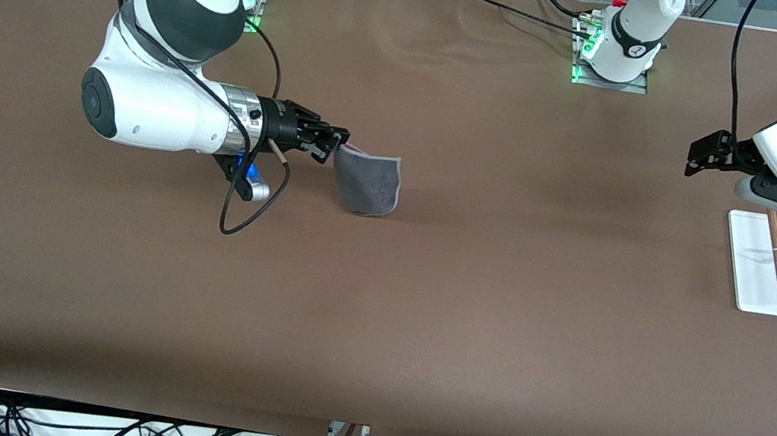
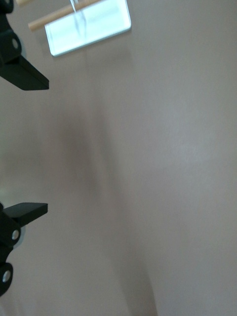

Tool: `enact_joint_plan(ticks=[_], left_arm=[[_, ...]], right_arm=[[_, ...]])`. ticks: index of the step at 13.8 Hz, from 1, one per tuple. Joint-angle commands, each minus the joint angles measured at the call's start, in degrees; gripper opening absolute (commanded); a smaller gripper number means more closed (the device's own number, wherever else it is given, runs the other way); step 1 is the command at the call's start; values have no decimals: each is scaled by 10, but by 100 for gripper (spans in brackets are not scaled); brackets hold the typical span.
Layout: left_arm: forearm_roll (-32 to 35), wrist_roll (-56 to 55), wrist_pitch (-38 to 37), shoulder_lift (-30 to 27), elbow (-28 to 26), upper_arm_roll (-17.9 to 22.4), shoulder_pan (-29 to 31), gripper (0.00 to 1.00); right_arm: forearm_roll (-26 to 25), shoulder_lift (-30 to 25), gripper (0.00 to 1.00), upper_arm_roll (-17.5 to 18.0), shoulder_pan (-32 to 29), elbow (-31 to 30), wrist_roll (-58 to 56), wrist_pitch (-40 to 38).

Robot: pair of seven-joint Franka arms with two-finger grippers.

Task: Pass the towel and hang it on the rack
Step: 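Lift the towel with the right gripper while the left gripper approaches, then grasp the hanging towel with the left gripper below the right gripper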

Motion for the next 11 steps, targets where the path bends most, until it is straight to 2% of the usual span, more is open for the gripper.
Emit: enact_joint_plan(ticks=[1,3,6,8,11], left_arm=[[-61,35,-2,30,8,1,-4,100],[-109,76,5,51,8,1,-7,100],[-195,161,15,79,8,1,-6,100],[-243,254,29,100,5,0,-9,100],[-327,403,43,111,-6,-7,-16,100]], right_arm=[[81,11,0,4,14,46,106,-5],[161,11,0,4,19,55,158,23],[254,11,0,28,24,58,247,103],[275,12,0,50,28,70,283,150],[278,14,0,77,47,76,343,245]])
